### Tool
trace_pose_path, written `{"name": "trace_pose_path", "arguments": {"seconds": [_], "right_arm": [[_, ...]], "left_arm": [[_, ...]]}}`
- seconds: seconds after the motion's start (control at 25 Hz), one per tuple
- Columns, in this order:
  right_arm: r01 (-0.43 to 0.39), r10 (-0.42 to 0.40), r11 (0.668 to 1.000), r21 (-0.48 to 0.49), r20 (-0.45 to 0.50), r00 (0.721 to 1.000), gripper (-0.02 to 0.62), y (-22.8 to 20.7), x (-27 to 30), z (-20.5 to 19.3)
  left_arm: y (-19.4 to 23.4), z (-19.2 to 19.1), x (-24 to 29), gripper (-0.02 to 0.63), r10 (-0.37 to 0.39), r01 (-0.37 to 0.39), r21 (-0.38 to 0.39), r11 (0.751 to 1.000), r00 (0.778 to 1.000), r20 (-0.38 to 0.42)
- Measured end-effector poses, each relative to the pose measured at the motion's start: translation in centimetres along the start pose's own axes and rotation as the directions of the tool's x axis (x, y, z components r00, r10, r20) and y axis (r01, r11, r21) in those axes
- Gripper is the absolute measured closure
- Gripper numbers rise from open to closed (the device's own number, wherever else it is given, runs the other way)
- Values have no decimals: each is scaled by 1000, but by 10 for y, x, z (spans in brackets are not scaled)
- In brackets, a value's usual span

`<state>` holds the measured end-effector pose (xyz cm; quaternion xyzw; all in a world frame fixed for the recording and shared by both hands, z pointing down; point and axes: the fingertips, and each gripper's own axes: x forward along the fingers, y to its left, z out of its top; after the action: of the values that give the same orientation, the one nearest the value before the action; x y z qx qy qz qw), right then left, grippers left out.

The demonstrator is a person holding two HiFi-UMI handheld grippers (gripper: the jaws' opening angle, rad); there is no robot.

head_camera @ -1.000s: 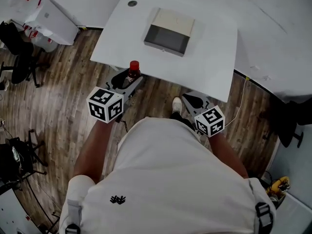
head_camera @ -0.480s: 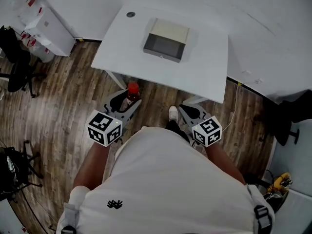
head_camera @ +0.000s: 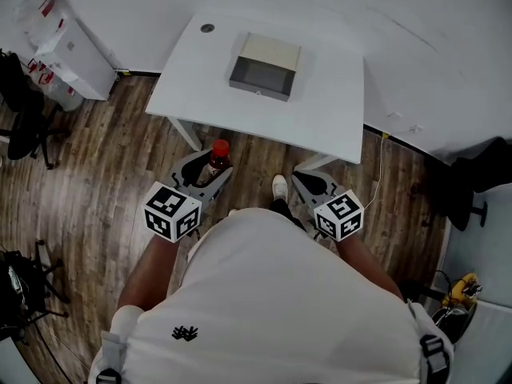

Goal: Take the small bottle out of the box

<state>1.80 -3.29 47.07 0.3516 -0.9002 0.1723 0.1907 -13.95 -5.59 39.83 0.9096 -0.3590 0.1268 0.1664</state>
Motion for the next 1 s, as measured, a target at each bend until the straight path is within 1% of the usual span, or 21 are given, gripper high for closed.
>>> {"name": "trace_pose_path", "arguments": {"seconds": [0.24,0.64,1.0], "right_arm": [[16,-16,1000,-10,3,1000,588,2,-7,0],[44,-44,999,-10,35,998,588,-3,-11,10],[34,-33,999,-33,46,998,589,0,-5,12]], "left_arm": [[-5,0,-1,391,-14,14,3,1000,1000,5],[-4,1,5,392,-33,33,4,999,999,5],[0,-5,0,391,-15,15,-10,1000,1000,4]]}}
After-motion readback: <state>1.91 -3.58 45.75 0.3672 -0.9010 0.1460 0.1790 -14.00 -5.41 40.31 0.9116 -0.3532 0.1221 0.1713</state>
